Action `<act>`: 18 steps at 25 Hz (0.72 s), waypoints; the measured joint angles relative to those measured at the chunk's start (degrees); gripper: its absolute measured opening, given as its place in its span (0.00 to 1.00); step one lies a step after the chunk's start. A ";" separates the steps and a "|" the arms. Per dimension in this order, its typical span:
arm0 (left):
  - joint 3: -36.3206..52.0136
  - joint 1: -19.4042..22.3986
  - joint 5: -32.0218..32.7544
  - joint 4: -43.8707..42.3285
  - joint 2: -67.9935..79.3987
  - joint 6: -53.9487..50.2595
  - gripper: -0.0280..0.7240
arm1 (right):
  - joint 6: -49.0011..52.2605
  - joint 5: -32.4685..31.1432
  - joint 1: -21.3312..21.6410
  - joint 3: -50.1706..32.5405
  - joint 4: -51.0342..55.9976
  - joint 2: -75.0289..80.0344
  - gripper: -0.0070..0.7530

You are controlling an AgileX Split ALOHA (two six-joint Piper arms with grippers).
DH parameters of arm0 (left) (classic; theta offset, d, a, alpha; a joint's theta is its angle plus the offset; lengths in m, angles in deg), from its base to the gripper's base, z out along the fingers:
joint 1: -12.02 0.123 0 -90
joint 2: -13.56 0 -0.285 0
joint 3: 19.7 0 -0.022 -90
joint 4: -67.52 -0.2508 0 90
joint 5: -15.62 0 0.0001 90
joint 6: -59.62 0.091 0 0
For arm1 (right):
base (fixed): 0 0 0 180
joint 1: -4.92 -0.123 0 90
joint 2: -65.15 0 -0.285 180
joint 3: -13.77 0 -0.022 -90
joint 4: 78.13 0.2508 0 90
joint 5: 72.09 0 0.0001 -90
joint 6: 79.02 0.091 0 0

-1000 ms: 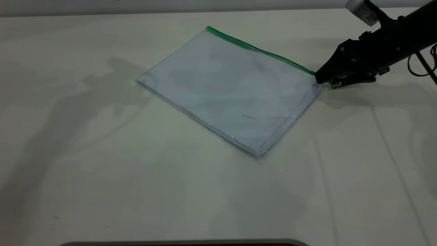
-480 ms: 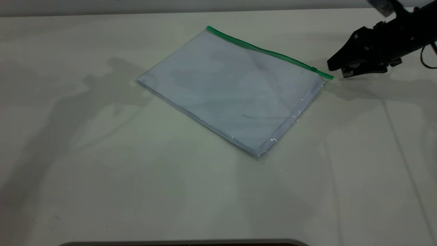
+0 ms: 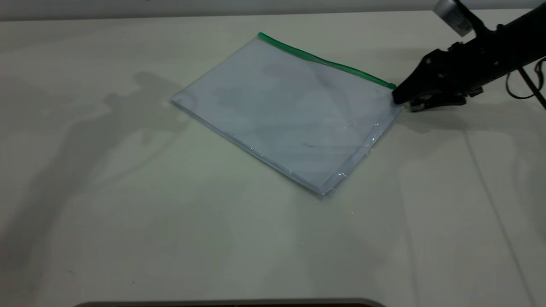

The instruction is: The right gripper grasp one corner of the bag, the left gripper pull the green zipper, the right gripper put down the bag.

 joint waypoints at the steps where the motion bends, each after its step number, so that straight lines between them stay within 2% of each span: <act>1: 0.00 0.00 0.00 0.00 0.00 0.00 0.77 | -0.50 0.00 -0.59 0.00 0.57 0.13 0.75; 5: 0.00 0.00 0.00 0.00 0.00 0.00 0.77 | -2.61 0.00 -3.14 0.00 2.98 0.12 0.73; 7: 0.00 0.00 0.00 0.00 0.00 0.00 0.77 | -3.80 0.00 -4.45 0.00 3.34 0.12 0.64; 8: 0.00 0.00 0.00 0.00 0.00 0.00 0.77 | -4.32 -0.04 -5.02 0.00 3.47 0.12 0.58; 12: 0.00 0.00 0.00 -0.05 0.00 0.92 0.77 | -6.04 -2.53 -6.16 0.07 3.74 0.12 0.14; 13: 0.00 0.00 0.00 -0.05 0.00 1.38 0.77 | -6.63 -3.71 -6.21 0.43 3.74 0.12 0.07; 18: 0.00 -0.29 0.00 -0.05 0.00 5.01 0.77 | -8.92 -12.92 -6.35 5.77 0.01 0.12 0.06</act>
